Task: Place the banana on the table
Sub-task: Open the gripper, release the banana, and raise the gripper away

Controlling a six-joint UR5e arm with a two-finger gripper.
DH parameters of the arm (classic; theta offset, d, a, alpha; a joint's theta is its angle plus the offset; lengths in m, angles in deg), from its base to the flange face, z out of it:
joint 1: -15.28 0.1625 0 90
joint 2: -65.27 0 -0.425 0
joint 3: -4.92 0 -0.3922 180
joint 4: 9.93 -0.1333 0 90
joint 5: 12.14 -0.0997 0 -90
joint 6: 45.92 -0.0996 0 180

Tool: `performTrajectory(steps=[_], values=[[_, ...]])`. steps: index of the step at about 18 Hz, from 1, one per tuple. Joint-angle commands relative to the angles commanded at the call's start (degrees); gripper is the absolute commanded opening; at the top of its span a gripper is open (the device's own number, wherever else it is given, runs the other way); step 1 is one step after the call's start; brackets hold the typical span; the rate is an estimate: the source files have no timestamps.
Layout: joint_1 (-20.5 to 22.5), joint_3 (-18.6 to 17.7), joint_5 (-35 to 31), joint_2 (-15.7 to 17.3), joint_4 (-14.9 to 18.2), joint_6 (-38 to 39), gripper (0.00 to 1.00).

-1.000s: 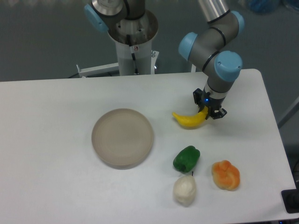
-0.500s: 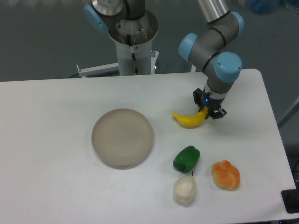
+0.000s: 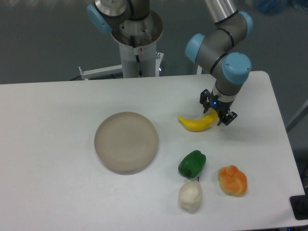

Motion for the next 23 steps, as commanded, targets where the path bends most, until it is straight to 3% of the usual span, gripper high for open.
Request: performTrajectory(steps=[1, 15, 23], values=[[-0.1, 1.1, 0.2, 0.0, 0.0, 0.3, 1.00], [-3.3, 15.2, 0.2, -1.5, 0.2, 9.0, 1.00], [-4.7, 18.5, -0.4, -2.8, 0.1, 9.4, 1.00]])
